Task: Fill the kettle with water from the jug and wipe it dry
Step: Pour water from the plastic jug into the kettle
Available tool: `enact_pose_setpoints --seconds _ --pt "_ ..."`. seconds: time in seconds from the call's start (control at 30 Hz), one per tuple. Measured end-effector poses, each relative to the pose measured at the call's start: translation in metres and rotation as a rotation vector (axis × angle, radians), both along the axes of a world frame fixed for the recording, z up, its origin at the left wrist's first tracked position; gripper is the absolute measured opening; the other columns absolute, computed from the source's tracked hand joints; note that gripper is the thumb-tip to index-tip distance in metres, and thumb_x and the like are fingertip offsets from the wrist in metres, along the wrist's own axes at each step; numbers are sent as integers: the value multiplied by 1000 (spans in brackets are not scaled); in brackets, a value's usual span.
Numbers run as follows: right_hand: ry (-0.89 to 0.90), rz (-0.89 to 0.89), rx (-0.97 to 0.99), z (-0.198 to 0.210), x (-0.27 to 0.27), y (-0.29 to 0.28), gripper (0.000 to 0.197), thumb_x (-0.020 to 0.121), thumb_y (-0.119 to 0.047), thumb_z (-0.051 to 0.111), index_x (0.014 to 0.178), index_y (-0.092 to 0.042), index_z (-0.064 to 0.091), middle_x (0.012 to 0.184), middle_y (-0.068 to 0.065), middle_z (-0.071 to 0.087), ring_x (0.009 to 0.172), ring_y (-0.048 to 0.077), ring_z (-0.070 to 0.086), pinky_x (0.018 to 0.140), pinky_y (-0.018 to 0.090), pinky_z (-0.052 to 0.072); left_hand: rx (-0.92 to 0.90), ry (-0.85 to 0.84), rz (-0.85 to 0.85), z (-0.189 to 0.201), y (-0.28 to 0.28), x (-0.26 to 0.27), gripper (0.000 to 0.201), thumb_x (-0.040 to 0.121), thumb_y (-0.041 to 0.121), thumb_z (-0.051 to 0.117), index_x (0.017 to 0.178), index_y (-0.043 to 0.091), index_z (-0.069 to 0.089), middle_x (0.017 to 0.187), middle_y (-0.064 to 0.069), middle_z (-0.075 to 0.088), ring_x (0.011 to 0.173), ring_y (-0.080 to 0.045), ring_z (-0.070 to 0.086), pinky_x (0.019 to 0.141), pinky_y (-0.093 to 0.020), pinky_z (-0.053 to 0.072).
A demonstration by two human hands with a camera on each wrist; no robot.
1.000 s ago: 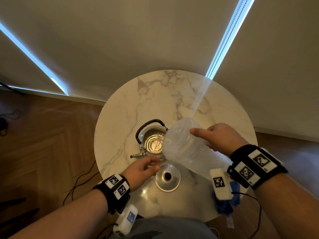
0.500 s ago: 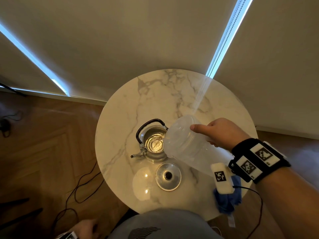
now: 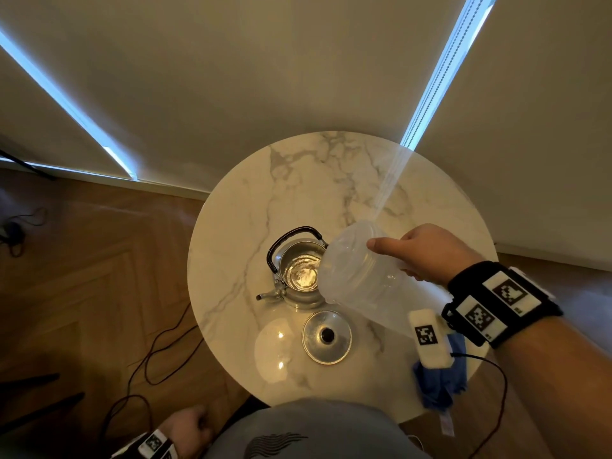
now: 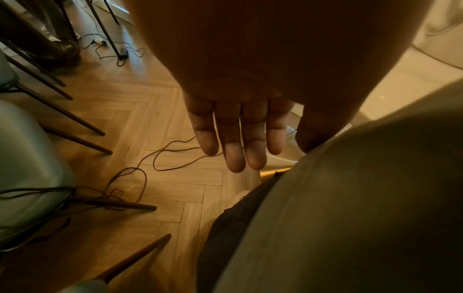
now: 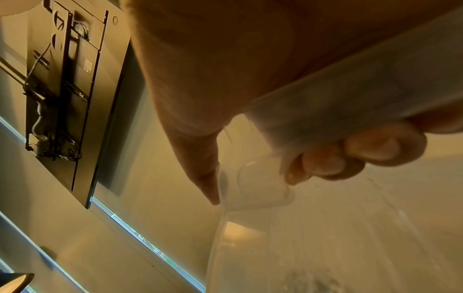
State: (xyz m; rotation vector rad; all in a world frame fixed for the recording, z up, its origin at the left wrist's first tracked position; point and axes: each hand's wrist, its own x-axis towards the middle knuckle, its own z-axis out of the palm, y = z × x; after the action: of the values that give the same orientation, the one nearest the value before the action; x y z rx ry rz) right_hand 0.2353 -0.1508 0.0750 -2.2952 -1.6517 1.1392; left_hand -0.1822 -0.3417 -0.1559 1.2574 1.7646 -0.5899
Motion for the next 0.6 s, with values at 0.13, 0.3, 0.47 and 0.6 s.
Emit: enact_pose_setpoints --seconds 0.13,0.3,0.47,0.6 --pt "-15 8 -8 -1 -1 1 69 75 -75 65 55 -9 64 46 0 60 51 19 59 60 32 44 19 -55 34 -1 -1 -4 39 81 51 58 115 33 61 124 7 63 118 -9 59 103 -18 42" --pt "-9 4 1 0 -4 2 66 77 -72 67 54 -10 61 46 -1 60 52 19 59 59 31 42 -47 7 -47 -7 -10 -16 48 80 49 62 122 26 64 125 4 66 117 -10 60 99 -16 40" --pt "-12 5 -2 2 -4 4 65 77 -71 67 52 -11 60 37 -4 56 50 18 58 57 31 40 -50 62 -44 -17 -17 -13 47 97 39 47 136 13 55 136 -2 60 126 -12 55 100 -15 41" --pt "-17 7 -8 2 -5 4 66 77 -71 67 54 -10 62 46 -1 60 53 18 60 58 31 41 -32 39 39 -22 -10 -9 49 104 32 38 151 16 37 153 1 41 141 -12 39 111 -15 30"
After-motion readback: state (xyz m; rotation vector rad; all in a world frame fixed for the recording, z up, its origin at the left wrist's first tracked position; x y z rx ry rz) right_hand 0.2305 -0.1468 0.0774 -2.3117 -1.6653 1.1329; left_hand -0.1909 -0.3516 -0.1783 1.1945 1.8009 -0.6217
